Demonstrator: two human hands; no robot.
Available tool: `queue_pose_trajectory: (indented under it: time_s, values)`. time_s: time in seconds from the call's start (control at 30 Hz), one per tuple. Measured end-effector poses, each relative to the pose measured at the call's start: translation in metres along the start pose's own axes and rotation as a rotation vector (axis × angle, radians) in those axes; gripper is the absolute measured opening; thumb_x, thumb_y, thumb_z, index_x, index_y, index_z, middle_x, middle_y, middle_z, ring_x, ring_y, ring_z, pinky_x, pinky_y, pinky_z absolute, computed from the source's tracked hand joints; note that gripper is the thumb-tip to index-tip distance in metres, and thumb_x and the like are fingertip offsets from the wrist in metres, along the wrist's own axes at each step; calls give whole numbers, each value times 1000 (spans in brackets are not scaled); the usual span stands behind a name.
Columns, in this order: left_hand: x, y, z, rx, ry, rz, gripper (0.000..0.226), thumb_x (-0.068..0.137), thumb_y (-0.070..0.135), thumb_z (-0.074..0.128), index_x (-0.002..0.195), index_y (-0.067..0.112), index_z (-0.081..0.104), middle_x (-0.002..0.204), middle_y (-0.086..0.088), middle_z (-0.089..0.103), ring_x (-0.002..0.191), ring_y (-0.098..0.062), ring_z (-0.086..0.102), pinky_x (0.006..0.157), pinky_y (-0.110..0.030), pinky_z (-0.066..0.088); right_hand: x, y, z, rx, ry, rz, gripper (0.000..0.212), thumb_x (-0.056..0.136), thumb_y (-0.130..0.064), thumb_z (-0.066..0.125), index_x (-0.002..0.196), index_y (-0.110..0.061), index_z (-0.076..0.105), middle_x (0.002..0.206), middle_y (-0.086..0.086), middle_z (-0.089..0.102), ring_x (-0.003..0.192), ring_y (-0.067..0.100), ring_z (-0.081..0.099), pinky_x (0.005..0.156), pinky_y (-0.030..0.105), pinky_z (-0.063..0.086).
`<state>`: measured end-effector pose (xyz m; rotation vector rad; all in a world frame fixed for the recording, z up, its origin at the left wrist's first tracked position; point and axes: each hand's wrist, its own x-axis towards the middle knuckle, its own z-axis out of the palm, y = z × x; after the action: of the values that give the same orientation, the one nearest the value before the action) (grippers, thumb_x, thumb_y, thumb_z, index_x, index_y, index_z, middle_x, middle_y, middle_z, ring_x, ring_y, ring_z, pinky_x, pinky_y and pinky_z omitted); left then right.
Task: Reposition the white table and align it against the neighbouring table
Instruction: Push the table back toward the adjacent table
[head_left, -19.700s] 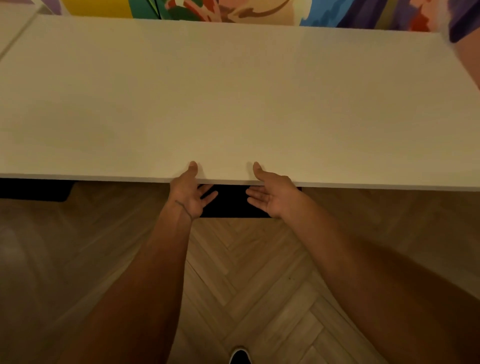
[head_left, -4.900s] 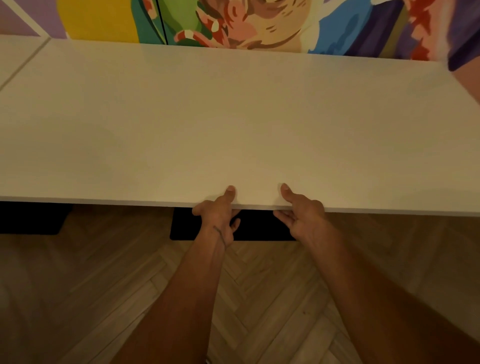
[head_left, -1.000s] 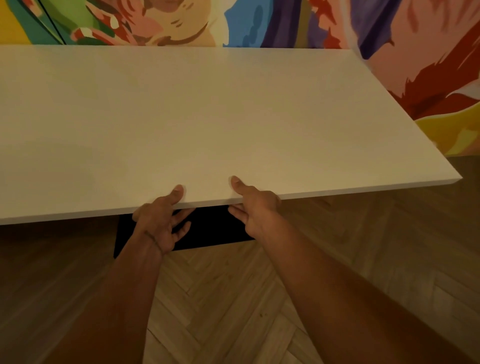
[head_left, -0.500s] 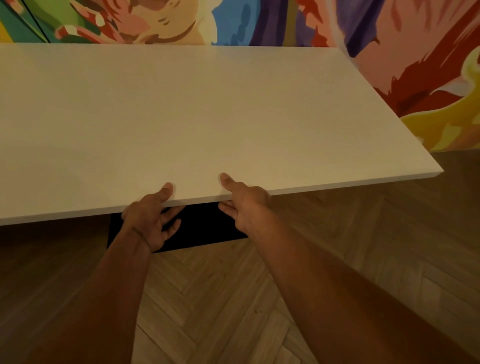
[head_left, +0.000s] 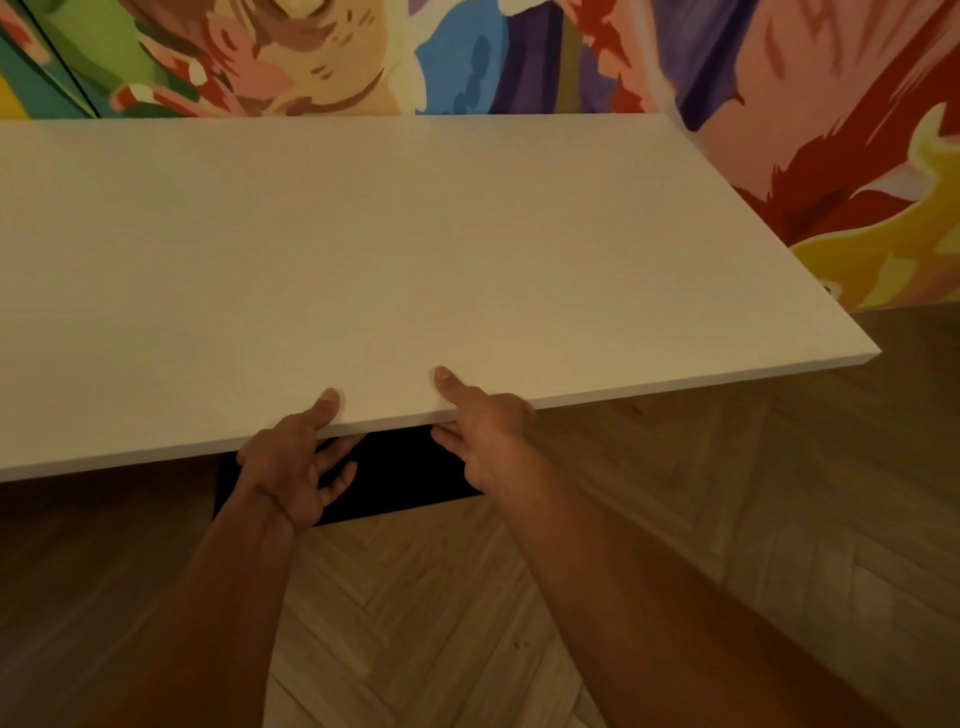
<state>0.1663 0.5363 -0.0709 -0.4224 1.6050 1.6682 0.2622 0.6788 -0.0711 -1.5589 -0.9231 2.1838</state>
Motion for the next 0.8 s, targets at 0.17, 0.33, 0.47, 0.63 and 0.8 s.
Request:
queue_pose_trajectory:
  time_s: [0.17,0.33,0.47,0.63,0.8]
  values:
    - [-2,2,0,2,14,1,62,89,35,78,145,19,56,127,2,72,90,-10,74,62,-34,50,-3,-3,0,8,-6,-9,96,66,-31,95,140,-12,37,114,11,67,81,25,72,75,42,64]
    - [-6,3,1,-7,17,-2,64,88,35,79,146,20,54,129,2,72,89,-10,75,60,-33,50,-12,-8,0,-32,-16,14,90,64,-31,95,136,-9,46,112,15,68,87,26,73,62,37,64]
    - [-12,2,1,-35,55,12,73,83,37,84,146,19,51,124,2,73,85,-9,77,58,-31,52,-18,-15,-17,-158,-107,58,66,76,-33,87,125,-2,55,114,12,67,93,21,72,68,31,63]
    - [-32,-18,27,-126,87,31,45,95,44,69,130,17,61,122,-3,71,90,-12,71,67,-31,51,-6,-36,-58,-99,-6,2,53,77,-22,87,118,2,65,108,10,69,94,20,68,69,26,62]
    - [-50,-41,83,-139,-43,-23,54,96,38,69,140,10,53,131,-8,65,101,-16,69,70,-32,53,-5,-49,-72,-75,16,14,41,80,-17,84,112,2,66,105,13,70,94,23,69,70,28,61]
